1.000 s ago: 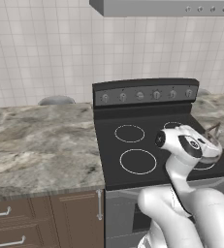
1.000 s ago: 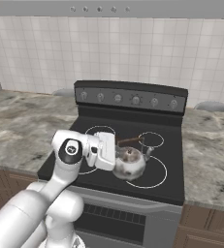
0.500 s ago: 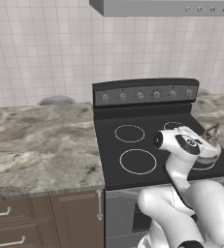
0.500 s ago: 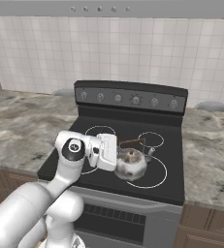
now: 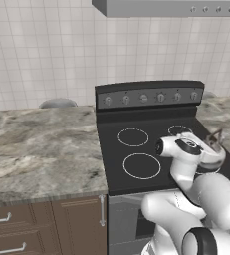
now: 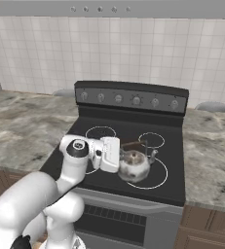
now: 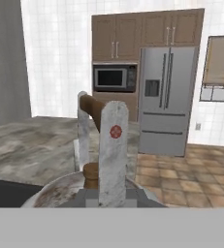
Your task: Pick the kettle from the cabinet and place it on a stove burner. Then pick the pot from the counter and place it on another stove burner. Finally, turn both burners on.
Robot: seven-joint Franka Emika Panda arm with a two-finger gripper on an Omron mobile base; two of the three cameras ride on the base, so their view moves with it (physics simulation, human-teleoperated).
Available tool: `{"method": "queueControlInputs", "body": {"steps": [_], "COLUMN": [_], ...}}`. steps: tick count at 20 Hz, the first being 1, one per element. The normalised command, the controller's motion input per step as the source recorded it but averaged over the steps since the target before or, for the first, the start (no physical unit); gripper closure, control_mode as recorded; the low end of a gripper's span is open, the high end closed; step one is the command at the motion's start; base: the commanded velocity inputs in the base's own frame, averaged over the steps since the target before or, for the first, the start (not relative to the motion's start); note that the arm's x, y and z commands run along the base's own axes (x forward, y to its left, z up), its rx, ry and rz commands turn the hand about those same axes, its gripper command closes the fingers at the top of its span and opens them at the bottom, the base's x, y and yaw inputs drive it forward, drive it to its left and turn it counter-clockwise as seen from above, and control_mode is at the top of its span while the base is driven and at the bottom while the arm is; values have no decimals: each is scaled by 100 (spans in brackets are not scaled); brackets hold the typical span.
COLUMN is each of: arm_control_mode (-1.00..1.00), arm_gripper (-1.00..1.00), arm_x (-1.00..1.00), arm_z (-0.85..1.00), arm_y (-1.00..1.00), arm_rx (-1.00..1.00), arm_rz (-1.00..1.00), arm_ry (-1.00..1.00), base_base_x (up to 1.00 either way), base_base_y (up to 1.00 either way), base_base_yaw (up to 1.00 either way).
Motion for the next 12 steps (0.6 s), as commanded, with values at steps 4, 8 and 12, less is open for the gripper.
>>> {"method": "queueControlInputs", "body": {"steps": [4, 8, 12], "arm_control_mode": [-100, -100, -100], "arm_gripper": [100, 100, 100], "arm_x": [14, 13, 15], "arm_z": [-38, -35, -31], "arm_y": [-3, -2, -1], "arm_rx": [-6, -5, -3], "arm_rz": [-1, -1, -1], "arm_ry": [0, 0, 0], "base_base_x": [0, 0, 0], "base_base_y": [0, 0, 0], "base_base_yaw": [0, 0, 0]}}
